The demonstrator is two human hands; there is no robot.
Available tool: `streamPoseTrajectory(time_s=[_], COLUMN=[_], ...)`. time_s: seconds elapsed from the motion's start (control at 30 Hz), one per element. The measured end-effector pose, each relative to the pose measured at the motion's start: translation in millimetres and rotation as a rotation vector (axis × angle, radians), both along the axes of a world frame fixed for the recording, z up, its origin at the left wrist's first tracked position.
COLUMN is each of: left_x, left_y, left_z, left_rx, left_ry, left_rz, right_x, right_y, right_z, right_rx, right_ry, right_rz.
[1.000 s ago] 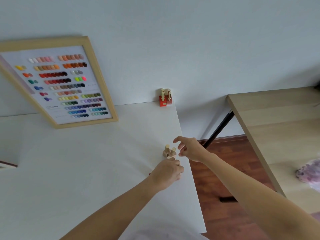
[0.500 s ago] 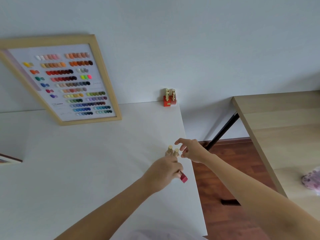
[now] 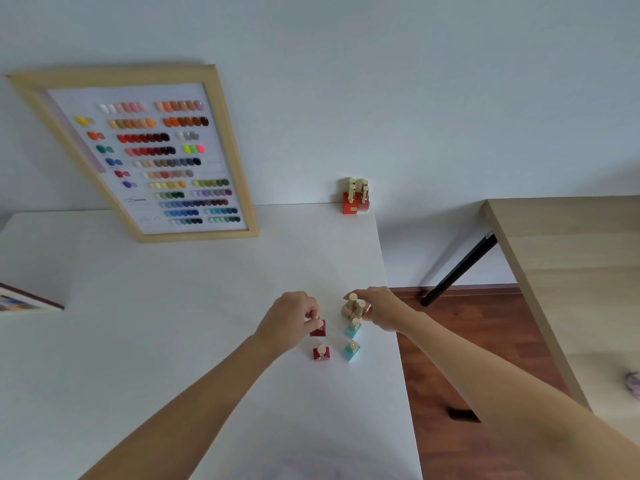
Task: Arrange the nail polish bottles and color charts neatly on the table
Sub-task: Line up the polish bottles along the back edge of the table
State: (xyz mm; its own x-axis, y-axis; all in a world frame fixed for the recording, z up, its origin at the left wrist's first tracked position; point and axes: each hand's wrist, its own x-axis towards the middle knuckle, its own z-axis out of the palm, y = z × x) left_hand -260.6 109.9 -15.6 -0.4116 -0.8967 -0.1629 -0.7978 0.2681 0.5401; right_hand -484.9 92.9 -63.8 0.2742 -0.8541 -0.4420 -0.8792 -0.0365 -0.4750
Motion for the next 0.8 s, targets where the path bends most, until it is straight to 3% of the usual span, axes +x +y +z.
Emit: streamPoseTrajectory(time_s=[0.3,0.63,0.8], left_x=[-9.0,13.3,10.3], left_y=[0.3,13.9,26.5], left_z=[-31.9,-30.4,-37.5], left_rx=[0.105,0.142,0.12], left_ry=[-0.112,0.046,0.028], left_rz=[-0.077,-0.225,-0.245], right_x=[5.7,-1.2,8.7], right_y=[-3.5,1.3,4.7], right_z=[1.1,24.6,23.2], right_rx=[0.019,-0.087,-0.147], right_ry=[0.002,-0.162,-0.165], right_rz=[-0.013,-0.006,-0.043])
